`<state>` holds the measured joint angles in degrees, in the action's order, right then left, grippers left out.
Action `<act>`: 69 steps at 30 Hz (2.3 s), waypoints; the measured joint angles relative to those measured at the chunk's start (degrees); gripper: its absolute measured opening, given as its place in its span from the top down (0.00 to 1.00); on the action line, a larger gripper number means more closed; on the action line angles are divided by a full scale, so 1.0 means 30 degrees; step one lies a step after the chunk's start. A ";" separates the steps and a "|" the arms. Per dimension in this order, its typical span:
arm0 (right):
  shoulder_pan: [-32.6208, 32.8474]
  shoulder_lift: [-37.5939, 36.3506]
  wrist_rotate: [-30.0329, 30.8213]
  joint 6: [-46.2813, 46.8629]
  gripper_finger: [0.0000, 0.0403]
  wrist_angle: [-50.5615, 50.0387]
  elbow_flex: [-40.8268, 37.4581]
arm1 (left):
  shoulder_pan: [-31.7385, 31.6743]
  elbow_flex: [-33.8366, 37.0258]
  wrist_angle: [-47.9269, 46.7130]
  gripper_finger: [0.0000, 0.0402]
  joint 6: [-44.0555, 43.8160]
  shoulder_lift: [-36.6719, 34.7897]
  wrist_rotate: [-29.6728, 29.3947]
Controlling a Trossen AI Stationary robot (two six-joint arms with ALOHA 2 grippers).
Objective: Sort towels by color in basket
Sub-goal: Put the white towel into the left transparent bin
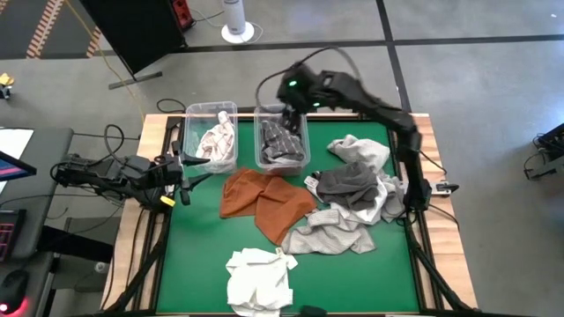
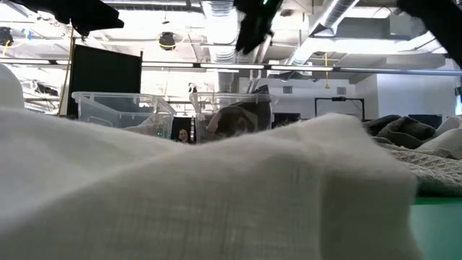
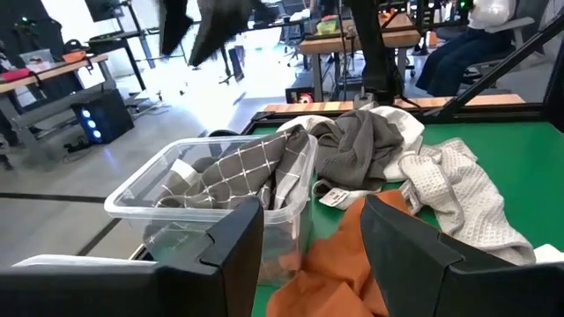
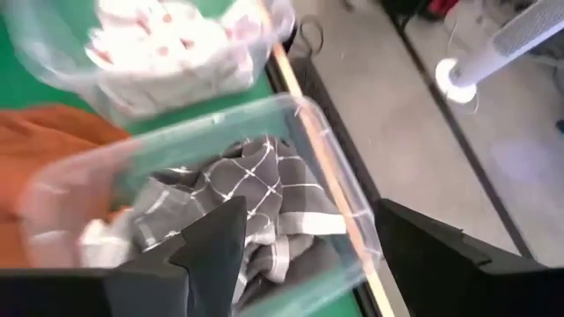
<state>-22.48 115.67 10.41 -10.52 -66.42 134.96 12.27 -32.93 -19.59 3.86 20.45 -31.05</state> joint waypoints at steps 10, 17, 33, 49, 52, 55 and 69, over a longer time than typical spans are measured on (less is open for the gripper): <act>0.0724 -0.4327 0.1053 0.2622 0.30 -0.2110 -0.3765 | 0.0002 0.0005 -0.0696 0.55 -0.0902 0.0002 0.0247; 0.2412 -0.7617 0.2230 0.3422 0.30 0.1456 -1.0663 | 0.0006 0.0000 -0.0808 0.55 -0.1657 0.0143 0.0207; 0.7092 -1.1842 0.5422 0.7409 0.30 0.8335 -2.1582 | 0.0000 0.0007 0.2990 0.55 0.0003 0.7118 0.0723; 1.1104 -1.2605 1.1180 0.6956 0.30 1.3373 -2.3385 | 0.0000 -0.2914 -0.0184 0.55 -0.2267 1.6158 0.3663; 1.1800 -1.2571 1.1075 0.7376 0.30 1.2756 -2.3380 | 0.0007 -0.2973 -0.0193 0.55 -0.2209 1.7109 0.4075; 1.2231 -1.2676 1.1270 0.7716 0.30 1.2505 -2.3380 | -0.0102 -0.2982 0.0273 0.55 -0.2045 1.7873 0.4337; 1.3592 -1.2621 1.1056 0.8538 0.30 1.1268 -2.3372 | 0.1126 -0.5078 0.0145 0.55 -0.0662 2.0108 1.2977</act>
<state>18.30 77.80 43.58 15.09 -32.62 64.84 15.65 -48.16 -19.16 1.88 80.77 7.88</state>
